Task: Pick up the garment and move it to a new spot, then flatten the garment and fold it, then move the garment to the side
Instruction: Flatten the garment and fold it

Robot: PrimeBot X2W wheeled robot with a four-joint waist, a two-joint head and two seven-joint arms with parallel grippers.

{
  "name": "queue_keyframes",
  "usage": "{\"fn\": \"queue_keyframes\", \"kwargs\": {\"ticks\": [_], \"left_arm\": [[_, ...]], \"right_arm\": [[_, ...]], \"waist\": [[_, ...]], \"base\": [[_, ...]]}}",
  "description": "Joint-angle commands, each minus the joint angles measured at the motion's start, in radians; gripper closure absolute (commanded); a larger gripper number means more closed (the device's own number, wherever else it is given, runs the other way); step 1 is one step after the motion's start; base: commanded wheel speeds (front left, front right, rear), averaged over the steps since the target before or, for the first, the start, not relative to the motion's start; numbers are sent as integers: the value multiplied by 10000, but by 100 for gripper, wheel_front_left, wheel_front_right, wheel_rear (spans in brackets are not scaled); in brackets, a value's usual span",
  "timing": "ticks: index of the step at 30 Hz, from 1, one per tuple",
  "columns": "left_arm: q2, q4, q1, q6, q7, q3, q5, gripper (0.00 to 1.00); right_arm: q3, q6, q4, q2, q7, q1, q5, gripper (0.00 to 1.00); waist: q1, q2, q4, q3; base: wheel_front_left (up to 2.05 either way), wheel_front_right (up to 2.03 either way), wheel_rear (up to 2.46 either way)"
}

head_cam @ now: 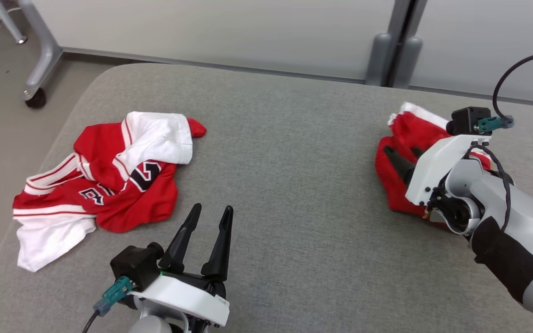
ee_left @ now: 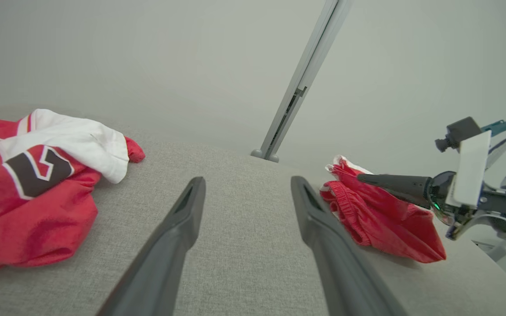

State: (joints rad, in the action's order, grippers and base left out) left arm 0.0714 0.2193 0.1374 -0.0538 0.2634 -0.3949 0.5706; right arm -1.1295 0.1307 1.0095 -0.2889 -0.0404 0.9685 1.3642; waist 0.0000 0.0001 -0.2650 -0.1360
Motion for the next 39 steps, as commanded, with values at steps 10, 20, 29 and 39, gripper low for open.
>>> {"fn": "queue_keyframes", "kwargs": {"ticks": [10,20,29,39], "left_arm": [[197,-428,-304,1,16,782,-339,0],[217,-1237,-344,193,18,1178,-1441,0],[-25,-1688,-164,69,16,1397,-2439,0],[-170,-1534,-116,-74,16,1561,-2698,0]], "right_arm": [[481,2,-2435,-1537,1833,-444,379,0],[1229,2,-1460,-2713,2990,-783,-24,27],[1597,2,-100,-2365,2727,-667,193,100],[1619,2,-808,-2194,720,-1198,1232,100]], "waist": [[0,-1,1320,694],[0,-1,1250,555],[0,-1,523,-167],[0,-1,-321,-631]], "base": [[0,0,0],[0,0,0],[0,0,0],[0,0,0]]}}
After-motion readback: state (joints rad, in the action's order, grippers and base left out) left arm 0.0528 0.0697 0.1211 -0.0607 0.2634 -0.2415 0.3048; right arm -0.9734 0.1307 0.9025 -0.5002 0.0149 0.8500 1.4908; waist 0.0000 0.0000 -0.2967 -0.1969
